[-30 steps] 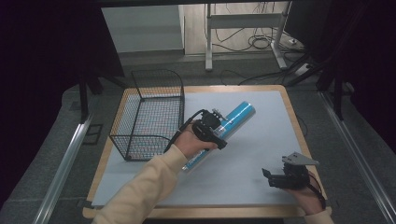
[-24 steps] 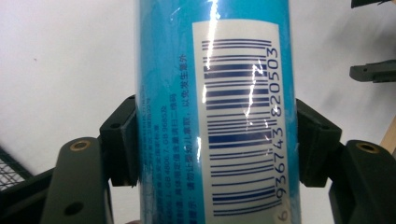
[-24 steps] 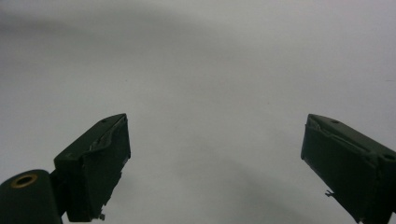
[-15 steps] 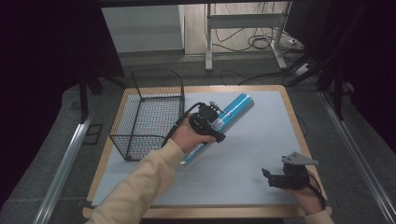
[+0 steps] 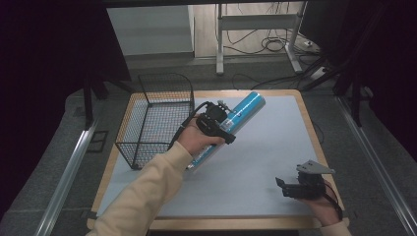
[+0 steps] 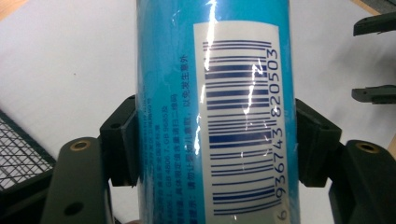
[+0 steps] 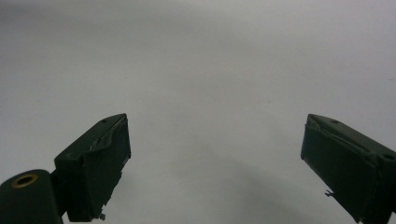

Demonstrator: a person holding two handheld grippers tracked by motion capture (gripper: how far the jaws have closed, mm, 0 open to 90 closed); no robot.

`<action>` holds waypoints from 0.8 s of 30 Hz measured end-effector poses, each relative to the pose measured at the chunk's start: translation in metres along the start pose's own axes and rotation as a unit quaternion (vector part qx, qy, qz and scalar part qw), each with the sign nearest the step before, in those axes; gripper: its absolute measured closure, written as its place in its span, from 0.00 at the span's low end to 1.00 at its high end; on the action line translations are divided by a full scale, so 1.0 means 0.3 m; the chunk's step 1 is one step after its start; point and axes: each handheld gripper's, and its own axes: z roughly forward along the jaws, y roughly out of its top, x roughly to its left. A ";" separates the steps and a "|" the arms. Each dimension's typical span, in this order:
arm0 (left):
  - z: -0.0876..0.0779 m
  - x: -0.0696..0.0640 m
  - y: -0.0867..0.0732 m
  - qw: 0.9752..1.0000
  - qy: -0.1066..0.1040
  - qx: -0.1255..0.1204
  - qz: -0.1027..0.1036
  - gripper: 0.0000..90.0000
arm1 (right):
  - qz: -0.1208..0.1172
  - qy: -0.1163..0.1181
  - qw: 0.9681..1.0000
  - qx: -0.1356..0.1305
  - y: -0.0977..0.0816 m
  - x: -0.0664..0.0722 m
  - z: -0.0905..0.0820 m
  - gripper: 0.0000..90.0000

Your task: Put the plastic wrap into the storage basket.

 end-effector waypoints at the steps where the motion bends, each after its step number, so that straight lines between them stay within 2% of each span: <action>1: -0.003 0.004 0.002 1.000 0.002 -0.001 -0.001 0.35 | -0.001 0.000 1.000 -0.001 0.000 -0.001 0.000 0.09; 7: -0.018 0.030 0.009 1.000 0.003 -0.011 -0.006 0.35 | -0.002 -0.001 1.000 0.001 -0.001 0.000 0.002 0.09; 13: -0.031 0.058 0.020 1.000 0.007 -0.008 -0.010 0.35 | -0.003 -0.003 1.000 0.001 -0.001 0.001 0.001 0.09; 16: -0.036 0.074 0.021 1.000 0.001 -0.011 -0.020 0.35 | -0.003 -0.002 1.000 0.001 -0.001 0.002 0.002 0.10; 24: -0.055 0.104 0.037 0.999 0.006 -0.020 -0.030 0.35 | -0.003 -0.002 1.000 0.002 -0.002 0.002 0.003 0.09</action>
